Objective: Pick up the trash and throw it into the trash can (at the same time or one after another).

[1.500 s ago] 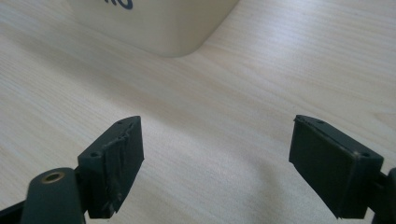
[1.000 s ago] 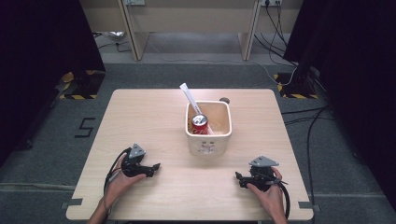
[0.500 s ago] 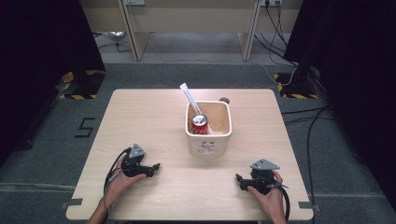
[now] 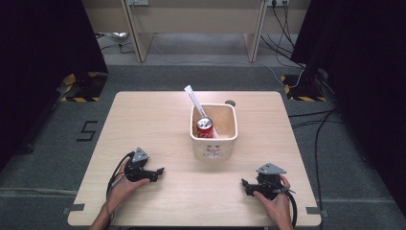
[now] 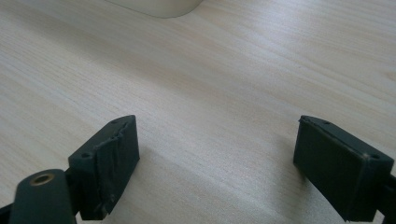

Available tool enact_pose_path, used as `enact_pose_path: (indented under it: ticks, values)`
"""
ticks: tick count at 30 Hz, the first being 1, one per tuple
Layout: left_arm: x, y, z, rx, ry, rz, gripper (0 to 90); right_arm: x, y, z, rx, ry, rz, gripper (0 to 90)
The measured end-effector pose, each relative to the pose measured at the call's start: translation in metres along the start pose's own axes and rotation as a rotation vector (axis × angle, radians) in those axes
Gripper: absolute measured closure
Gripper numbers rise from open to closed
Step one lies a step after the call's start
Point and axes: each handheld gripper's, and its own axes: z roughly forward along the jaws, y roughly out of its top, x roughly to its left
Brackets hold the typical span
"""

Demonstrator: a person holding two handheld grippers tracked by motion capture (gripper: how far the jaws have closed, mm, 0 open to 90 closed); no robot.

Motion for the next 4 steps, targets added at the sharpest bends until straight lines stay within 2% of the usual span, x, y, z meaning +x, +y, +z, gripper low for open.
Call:
enact_pose_path:
  ticks: [4]
  values:
    - [0.0000,0.0000,0.0000,0.000,0.000,-0.001,14.0,0.0001,0.0000,0.0000,0.000,-0.001,0.000,14.3]
